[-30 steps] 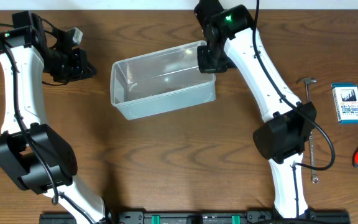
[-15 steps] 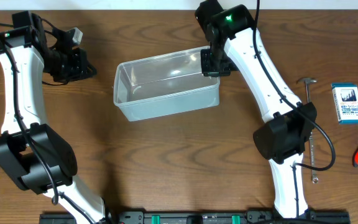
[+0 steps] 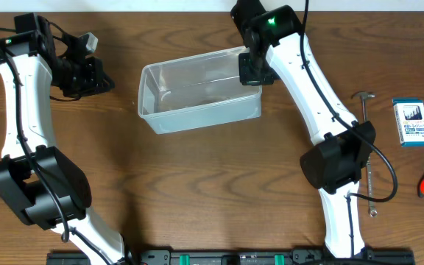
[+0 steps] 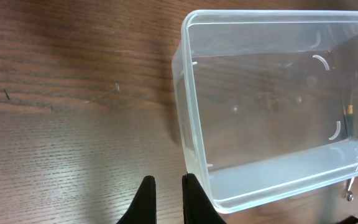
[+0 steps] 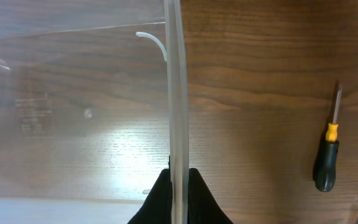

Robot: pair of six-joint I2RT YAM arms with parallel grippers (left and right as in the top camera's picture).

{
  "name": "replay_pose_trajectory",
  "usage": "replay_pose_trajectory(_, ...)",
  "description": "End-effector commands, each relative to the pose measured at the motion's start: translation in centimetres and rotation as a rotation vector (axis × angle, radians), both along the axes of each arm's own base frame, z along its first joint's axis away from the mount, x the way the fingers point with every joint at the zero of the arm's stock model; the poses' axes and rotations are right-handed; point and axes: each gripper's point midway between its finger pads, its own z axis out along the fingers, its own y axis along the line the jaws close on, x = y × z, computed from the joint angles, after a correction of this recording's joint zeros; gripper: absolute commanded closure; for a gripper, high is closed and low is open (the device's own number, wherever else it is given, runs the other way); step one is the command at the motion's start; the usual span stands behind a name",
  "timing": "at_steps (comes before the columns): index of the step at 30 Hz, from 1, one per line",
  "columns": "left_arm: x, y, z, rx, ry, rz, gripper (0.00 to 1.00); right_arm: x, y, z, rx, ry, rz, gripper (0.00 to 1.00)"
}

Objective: Pack container

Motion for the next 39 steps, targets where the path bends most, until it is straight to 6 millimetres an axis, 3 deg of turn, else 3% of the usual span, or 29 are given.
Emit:
replay_pose_trajectory(1, -0.2, -0.3, -0.4, -0.017, 0.019, 0.001, 0.94, 0.0, 0.4, 2.8, 0.071, -0.052, -0.014, 0.99)
replay_pose_trajectory(17, -0.2, -0.3, -0.4, -0.017, 0.02, 0.001, 0.94, -0.6, 1.6, 3.1, 0.144, -0.026, -0.006, 0.99)
replay_pose_trajectory(33, -0.2, -0.3, -0.4, -0.017, 0.019, 0.001, 0.94, -1.8, -0.4, 3.0, 0.054, 0.009, -0.024, 0.99)
replay_pose_trajectory(39, -0.2, -0.3, -0.4, -0.017, 0.019, 0.001, 0.94, -2.5, -2.2, 4.3, -0.019, -0.007, -0.036, 0.99)
